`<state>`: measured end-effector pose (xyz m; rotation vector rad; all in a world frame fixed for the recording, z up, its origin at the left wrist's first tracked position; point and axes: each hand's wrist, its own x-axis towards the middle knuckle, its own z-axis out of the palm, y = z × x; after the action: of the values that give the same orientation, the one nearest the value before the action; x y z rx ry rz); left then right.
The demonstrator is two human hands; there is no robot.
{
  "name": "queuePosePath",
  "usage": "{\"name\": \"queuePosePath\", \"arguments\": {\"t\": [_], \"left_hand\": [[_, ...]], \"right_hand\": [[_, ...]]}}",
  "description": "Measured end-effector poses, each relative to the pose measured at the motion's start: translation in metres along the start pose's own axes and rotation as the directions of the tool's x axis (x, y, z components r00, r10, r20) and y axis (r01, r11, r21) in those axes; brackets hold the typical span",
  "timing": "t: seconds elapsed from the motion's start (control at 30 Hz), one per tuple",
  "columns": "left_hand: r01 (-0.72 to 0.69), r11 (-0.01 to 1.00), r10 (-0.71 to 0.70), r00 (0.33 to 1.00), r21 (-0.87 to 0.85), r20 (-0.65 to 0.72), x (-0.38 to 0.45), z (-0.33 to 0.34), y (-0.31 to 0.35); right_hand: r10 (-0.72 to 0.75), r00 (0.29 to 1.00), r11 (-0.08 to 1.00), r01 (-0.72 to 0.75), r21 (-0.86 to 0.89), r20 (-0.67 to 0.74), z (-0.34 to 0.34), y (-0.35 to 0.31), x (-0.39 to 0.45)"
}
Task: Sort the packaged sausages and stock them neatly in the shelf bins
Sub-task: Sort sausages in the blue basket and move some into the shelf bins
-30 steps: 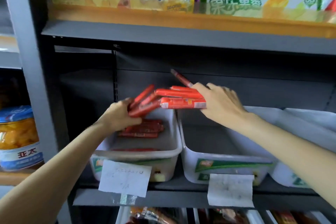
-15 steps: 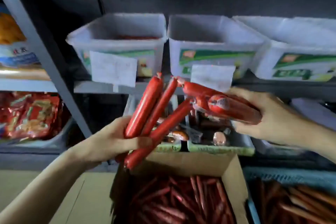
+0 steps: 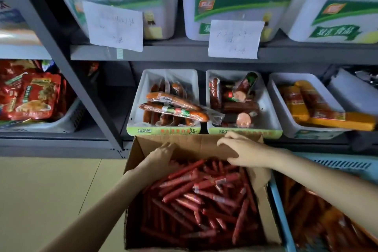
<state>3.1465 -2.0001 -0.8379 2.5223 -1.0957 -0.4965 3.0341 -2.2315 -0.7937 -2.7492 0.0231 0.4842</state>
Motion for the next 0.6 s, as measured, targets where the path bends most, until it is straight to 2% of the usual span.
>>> {"name": "queuePosePath", "arguments": {"t": [0.03, 0.07, 0.13, 0.2, 0.27, 0.3, 0.37, 0.43, 0.47, 0.5, 0.53, 0.6], "left_hand": [[-0.055, 0.998, 0.057, 0.99, 0.026, -0.127, 0.0, -0.014, 0.006], [-0.134, 0.989, 0.145, 0.95, 0.058, -0.278, -0.001, -0.032, 0.014], [-0.269, 0.954, 0.296, 0.797, 0.13, -0.526, -0.003, -0.076, 0.033], [-0.33, 0.92, 0.382, 0.624, 0.213, -0.682, -0.001, -0.127, 0.048], [-0.346, 0.899, 0.419, 0.49, 0.27, -0.764, 0.003, -0.18, 0.064], [-0.355, 0.89, 0.43, 0.436, 0.287, -0.791, 0.005, -0.204, 0.07], [-0.365, 0.873, 0.452, 0.363, 0.322, -0.815, 0.009, -0.25, 0.078], [-0.357, 0.875, 0.452, 0.364, 0.326, -0.814, 0.017, -0.29, 0.076], [-0.345, 0.886, 0.438, 0.405, 0.31, -0.803, 0.023, -0.31, 0.073], [-0.326, 0.9, 0.419, 0.469, 0.288, -0.778, 0.031, -0.328, 0.065], [-0.3, 0.917, 0.391, 0.546, 0.263, -0.741, 0.04, -0.345, 0.058], [-0.19, 0.958, 0.283, 0.724, 0.213, -0.629, 0.062, -0.373, 0.036]], "right_hand": [[-0.028, 0.996, 1.0, 0.028, -0.002, -0.085, -0.019, -0.004, -0.002], [-0.052, 0.982, 0.999, 0.05, -0.019, -0.181, -0.037, -0.011, -0.007], [-0.161, 0.906, 0.987, 0.14, -0.081, -0.392, -0.077, -0.022, -0.012], [-0.295, 0.77, 0.955, 0.246, -0.163, -0.566, -0.116, -0.039, -0.015], [-0.417, 0.595, 0.906, 0.332, -0.262, -0.687, -0.159, -0.055, -0.012], [-0.463, 0.502, 0.879, 0.368, -0.304, -0.731, -0.179, -0.064, -0.01], [-0.499, 0.375, 0.842, 0.422, -0.335, -0.781, -0.217, -0.082, -0.001], [-0.494, 0.315, 0.827, 0.458, -0.326, -0.81, -0.249, -0.099, 0.012], [-0.477, 0.328, 0.831, 0.47, -0.297, -0.815, -0.263, -0.106, 0.02], [-0.466, 0.372, 0.84, 0.472, -0.269, -0.803, -0.277, -0.114, 0.029], [-0.464, 0.444, 0.852, 0.46, -0.249, -0.767, -0.289, -0.121, 0.039], [-0.435, 0.63, 0.894, 0.386, -0.226, -0.643, -0.311, -0.132, 0.062]]}}
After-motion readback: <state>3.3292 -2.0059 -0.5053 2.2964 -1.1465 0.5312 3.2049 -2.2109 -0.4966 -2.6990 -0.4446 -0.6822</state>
